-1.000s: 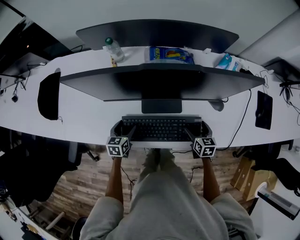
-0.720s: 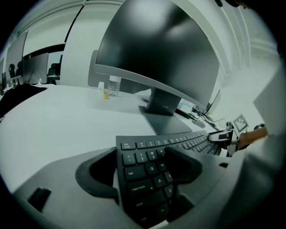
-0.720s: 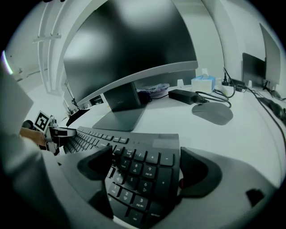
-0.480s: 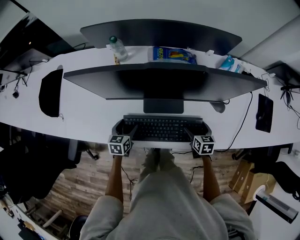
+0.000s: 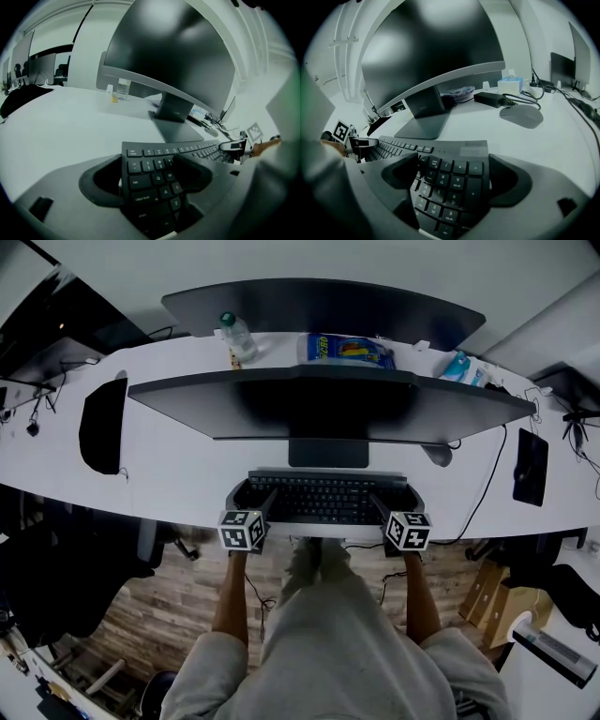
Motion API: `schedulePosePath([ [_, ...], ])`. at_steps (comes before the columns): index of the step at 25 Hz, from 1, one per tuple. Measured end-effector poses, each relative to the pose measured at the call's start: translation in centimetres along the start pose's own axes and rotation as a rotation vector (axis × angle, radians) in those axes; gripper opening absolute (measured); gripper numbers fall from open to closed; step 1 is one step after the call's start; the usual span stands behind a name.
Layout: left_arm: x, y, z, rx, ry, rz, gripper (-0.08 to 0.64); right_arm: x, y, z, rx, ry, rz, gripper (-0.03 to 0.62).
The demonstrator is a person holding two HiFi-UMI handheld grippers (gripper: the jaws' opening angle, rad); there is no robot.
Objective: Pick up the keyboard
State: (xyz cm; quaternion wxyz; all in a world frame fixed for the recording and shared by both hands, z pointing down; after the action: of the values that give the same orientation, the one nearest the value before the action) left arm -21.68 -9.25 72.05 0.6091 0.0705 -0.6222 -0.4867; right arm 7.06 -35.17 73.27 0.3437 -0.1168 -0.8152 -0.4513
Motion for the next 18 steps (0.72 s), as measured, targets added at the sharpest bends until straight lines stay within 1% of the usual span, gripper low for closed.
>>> schedulePosePath([
  [13,-0.4,0.1,-0.4,0.007,-0.008,-0.005,0.322,-0.5,-0.1,0.2,-0.021,0.019,-0.018,0.453],
  [18,-0.8,-0.7,-0.9,0.01,0.001,-0.027,0.324,-1.3,-0.9,0.4,-0.035,0.026,-0.04,0.454],
])
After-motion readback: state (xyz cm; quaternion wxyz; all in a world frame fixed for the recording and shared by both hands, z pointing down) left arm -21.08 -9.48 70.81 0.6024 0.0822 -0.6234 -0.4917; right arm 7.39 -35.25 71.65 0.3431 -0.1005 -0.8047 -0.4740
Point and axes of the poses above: the fingertips, and each gripper's own axes: x forward along the fingers, z to its left, y out of its underside, the point moved 8 cm from there along -x, backward along the fingers, and after that the axes turned 7 degrees about -y, right-handed, at the moved point
